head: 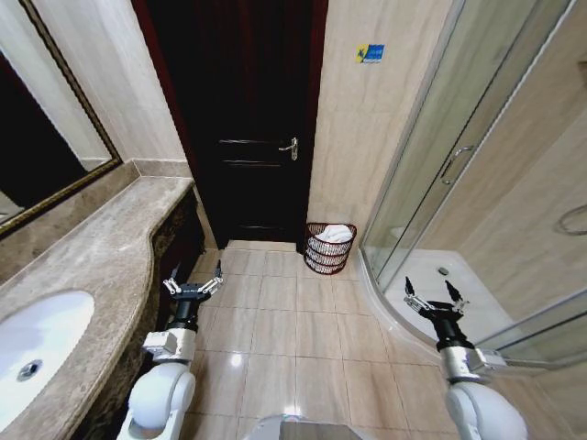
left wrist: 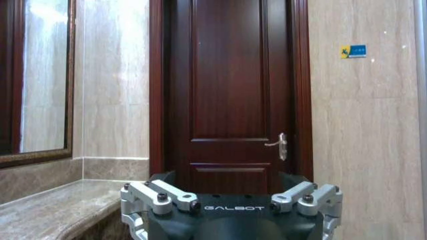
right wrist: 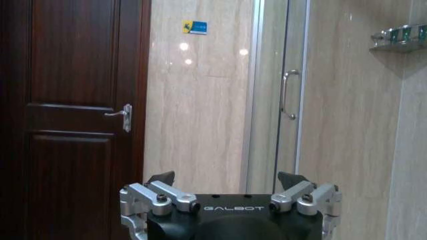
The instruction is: Discard the used towel into the hamper.
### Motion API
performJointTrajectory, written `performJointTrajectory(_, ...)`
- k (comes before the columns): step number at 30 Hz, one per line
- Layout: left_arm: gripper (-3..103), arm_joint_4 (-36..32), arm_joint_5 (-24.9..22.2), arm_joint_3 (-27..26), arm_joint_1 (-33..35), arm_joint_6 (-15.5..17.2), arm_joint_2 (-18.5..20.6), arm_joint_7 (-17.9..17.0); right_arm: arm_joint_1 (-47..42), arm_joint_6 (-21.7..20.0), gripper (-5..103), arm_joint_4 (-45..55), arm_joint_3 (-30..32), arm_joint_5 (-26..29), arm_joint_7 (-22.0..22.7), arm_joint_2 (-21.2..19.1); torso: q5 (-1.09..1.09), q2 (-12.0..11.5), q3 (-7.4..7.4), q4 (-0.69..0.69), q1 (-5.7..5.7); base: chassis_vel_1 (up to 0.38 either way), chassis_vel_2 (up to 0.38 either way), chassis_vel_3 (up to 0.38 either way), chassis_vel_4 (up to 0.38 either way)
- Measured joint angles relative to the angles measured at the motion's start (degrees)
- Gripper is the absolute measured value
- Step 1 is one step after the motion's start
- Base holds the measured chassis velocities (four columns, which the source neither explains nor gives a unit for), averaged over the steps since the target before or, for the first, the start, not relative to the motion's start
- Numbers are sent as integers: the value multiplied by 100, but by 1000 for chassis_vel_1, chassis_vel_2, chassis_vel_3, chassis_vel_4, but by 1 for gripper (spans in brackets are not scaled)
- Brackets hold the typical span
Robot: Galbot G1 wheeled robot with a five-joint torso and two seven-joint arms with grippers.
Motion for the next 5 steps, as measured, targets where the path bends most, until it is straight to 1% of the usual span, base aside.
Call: performJointTrajectory(5, 100, 0, -1, 0, 1, -4, 0, 2, 0, 0, 100, -1, -2, -2, 0, 1, 0, 0, 0, 0, 0, 0, 0, 0, 0)
